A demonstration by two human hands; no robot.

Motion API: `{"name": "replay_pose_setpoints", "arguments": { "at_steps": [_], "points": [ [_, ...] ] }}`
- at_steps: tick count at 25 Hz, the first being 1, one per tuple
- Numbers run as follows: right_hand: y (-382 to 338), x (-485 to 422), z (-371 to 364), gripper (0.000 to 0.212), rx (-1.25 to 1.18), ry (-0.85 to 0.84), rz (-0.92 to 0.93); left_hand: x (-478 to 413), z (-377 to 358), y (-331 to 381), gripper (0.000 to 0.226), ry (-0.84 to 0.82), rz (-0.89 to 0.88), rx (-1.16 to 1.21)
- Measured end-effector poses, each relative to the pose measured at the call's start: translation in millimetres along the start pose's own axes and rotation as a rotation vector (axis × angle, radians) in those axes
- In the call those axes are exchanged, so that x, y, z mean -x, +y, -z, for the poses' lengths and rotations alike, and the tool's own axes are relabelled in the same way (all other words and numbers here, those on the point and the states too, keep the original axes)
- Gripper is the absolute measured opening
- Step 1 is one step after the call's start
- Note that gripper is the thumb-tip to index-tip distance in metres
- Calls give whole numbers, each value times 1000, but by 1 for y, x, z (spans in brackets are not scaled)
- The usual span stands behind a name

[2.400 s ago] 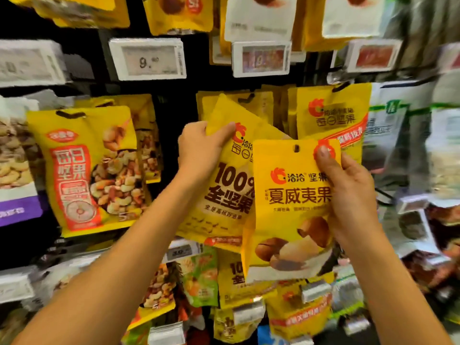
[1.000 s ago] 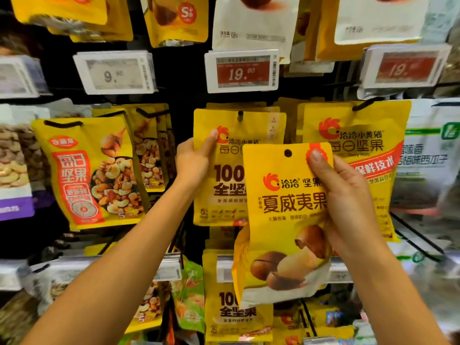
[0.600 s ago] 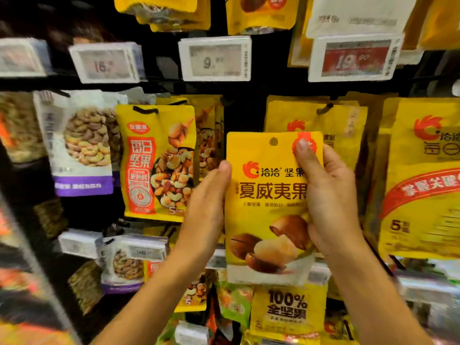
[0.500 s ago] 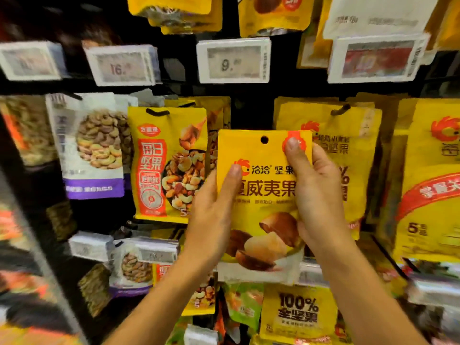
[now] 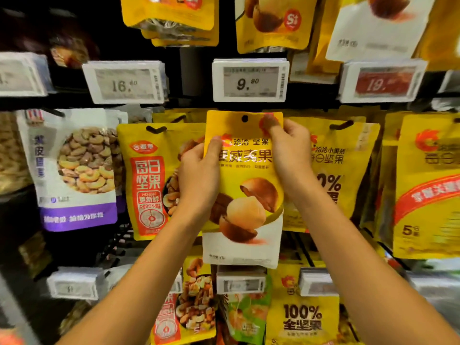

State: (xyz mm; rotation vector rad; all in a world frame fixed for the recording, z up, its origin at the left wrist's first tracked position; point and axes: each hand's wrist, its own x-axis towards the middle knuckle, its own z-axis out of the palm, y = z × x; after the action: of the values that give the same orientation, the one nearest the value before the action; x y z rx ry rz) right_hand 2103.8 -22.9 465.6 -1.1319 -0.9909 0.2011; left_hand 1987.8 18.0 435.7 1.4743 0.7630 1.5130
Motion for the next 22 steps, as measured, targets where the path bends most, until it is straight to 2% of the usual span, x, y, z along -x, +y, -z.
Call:
{"name": "replay_pose_setpoints", "arguments": {
  "at_steps": [4,7,9,12,14,16,17,18,20,22],
  "points": [
    [10,-11,-4,22,48,-5,-46,-16,-4,-12,35,-19,-22,-37],
    [25,-10,-4,25,136,-10,3,-14,-7,-29,26,-39,-111,-205],
    [35,-5,0,26,246,7,40,-9,-2,-46,23,-91,-162,-230],
    [48,12,10,31,345,41,8,-2,7,-57,37,-197,-141,-186],
    [54,41,16,35,371,99,81,16,21,-54,41,-154,-163,-113],
    [60,80,19,26,350,104,161,47,47,-54,24,-9,-166,-80],
    [64,102,17,20,308,51,155,69,64,-56,14,38,-114,-80],
    [69,125,14,15,245,-29,113,94,82,-59,14,54,-25,-72],
    [76,179,0,17,79,-234,-28,151,123,-66,21,94,173,-47],
    [79,241,-24,21,-70,-496,-181,219,171,-69,24,259,326,-70]
  ]
}}
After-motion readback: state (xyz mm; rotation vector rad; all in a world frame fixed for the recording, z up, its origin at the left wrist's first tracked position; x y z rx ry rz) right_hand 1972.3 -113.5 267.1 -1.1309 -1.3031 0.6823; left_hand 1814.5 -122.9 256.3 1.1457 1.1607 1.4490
